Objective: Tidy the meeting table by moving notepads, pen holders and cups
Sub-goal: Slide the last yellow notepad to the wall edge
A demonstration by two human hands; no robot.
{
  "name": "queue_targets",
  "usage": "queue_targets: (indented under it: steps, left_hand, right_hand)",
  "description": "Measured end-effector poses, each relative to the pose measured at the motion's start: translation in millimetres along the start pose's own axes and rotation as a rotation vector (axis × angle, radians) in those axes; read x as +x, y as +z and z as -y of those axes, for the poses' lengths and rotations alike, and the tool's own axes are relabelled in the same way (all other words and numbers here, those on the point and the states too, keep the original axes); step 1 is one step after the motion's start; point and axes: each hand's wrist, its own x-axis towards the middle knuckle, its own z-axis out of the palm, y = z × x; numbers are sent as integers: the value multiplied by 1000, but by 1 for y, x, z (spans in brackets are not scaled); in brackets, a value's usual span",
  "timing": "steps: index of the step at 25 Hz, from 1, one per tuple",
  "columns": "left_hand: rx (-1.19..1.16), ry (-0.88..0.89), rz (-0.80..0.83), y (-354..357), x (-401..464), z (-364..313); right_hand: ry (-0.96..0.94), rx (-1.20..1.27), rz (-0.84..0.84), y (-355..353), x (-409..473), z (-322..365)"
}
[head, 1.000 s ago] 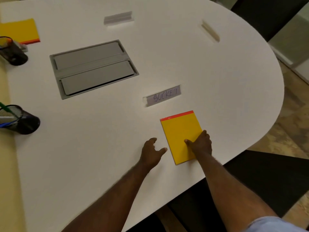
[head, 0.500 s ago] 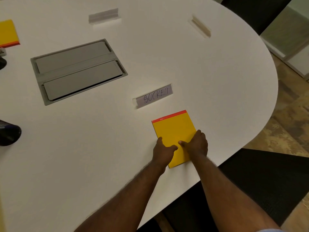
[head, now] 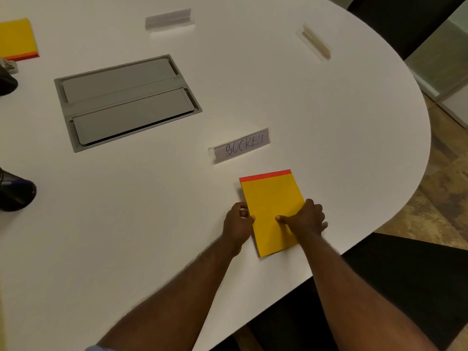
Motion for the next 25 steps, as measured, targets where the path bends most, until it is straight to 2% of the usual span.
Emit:
queue_targets:
  steps: [2, 5, 8, 13, 16, 19, 21, 23, 25]
  left_hand:
    - [3, 46, 28, -7, -4, 1]
    - [-40, 75, -26, -27, -12, -1]
    - [-136, 95, -50, -65, -25, -4]
    - [-275, 86, -119, -156, -70, 3]
    - [-359, 71, -230, -208, -99, 21]
    - [-395, 88, -363, -250, -122, 37]
    - [-304, 104, -572, -273, -137, 53]
    - [-64, 42, -849, -288, -152, 73]
    - [218, -95, -941, -293, -165, 94]
  right_hand:
    - [-18, 20, 21, -4, 3, 3]
    - [-68, 125, 54, -6, -1, 15]
    - [-199, 265, 104, -3, -16, 36]
    - [-417, 442, 470, 26, -53, 92]
    - [-424, 514, 689, 55, -83, 131]
    - [-418, 536, 812, 86, -110, 168]
    - [-448, 527, 858, 106, -129, 191]
    - [-460, 527, 882, 124, -147, 211]
    - [-448, 533, 879, 142, -162, 230]
